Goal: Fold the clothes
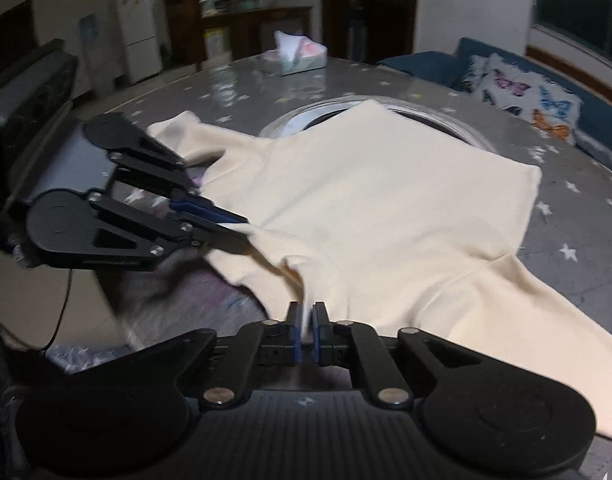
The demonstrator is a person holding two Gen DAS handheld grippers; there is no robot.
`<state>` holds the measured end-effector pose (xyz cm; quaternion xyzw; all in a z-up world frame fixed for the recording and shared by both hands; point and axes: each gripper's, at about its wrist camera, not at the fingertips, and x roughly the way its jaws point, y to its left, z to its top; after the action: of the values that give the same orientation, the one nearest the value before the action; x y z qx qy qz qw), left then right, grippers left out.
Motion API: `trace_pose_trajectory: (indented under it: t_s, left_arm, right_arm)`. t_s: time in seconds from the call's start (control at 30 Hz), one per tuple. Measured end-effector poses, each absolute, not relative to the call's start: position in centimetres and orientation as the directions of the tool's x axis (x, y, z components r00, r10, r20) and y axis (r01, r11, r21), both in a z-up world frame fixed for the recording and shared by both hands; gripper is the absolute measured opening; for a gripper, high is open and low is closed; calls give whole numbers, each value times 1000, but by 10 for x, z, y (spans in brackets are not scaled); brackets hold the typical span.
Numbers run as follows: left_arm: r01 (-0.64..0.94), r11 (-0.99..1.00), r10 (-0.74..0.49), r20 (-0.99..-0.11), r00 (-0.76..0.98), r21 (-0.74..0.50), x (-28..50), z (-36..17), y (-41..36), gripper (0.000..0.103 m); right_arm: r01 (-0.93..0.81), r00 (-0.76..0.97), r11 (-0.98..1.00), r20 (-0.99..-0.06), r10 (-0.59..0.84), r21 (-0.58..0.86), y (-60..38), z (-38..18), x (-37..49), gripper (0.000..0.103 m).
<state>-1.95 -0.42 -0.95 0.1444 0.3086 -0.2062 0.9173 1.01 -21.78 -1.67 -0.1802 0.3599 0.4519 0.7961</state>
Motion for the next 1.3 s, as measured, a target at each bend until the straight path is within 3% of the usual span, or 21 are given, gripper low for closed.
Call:
trace_pose_trajectory:
  t_s: [0.2,0.37,0.73,0.87,1.1,1.3]
  left_arm:
    - [509,849,-343,-584,736,142,-31,8,0,11]
    - [447,889,-328,-541,774,101,-17,22,8,11]
    - [384,923,-305,-598,741,5,32,-4,-16,11]
    - [408,913,-307,-611,730,29,31,-13,-24,10]
    - [456,889,-344,-583,736,50,31,1,-42,11]
    - [516,855,-377,-619,689,54,39,-13,-74,11]
  right_arm:
    - [-831,374,552,-662,649,72,-224,12,25,10]
    - [-810,427,587,-675,602,12,-206,-6,41,10]
    - [-834,378,552,-700,606,27,-212,-26,17,19]
    - [-754,460,655,-675,577,46,-243,-16,31,25]
    - [-531,601,846,-679,422,56,-306,-24,66,25]
    - [-392,651,919,-697,301,31,-350,-44,82,28]
